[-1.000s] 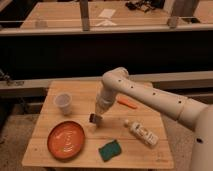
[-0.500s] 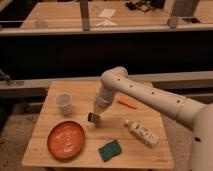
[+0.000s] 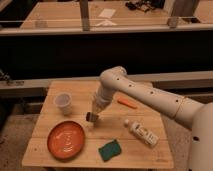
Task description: Knock the eraser over
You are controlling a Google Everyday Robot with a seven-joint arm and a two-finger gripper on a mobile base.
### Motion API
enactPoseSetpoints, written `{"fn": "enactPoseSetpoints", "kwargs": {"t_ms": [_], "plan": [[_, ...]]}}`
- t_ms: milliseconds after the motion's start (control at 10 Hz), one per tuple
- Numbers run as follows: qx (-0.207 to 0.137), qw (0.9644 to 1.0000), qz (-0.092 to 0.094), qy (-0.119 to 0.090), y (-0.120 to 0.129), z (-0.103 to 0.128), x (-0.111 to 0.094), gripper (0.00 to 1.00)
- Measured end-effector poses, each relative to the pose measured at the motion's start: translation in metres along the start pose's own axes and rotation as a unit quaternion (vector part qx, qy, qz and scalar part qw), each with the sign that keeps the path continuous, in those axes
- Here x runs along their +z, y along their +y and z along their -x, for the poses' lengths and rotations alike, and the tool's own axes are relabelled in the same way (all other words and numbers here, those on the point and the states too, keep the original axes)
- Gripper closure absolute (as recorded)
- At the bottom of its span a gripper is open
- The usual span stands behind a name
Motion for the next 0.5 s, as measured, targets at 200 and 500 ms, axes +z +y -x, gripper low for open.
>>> {"fn": "enactPoseSetpoints", "kwargs": {"t_ms": [200, 500], "plan": [[0.001, 1.0000, -0.002, -0.003, -0.0020, 0.0020, -0.0001, 0.93], [0.000, 1.0000, -0.004, -0.008, -0.0059, 0.0055, -0.0003, 0.93]]}}
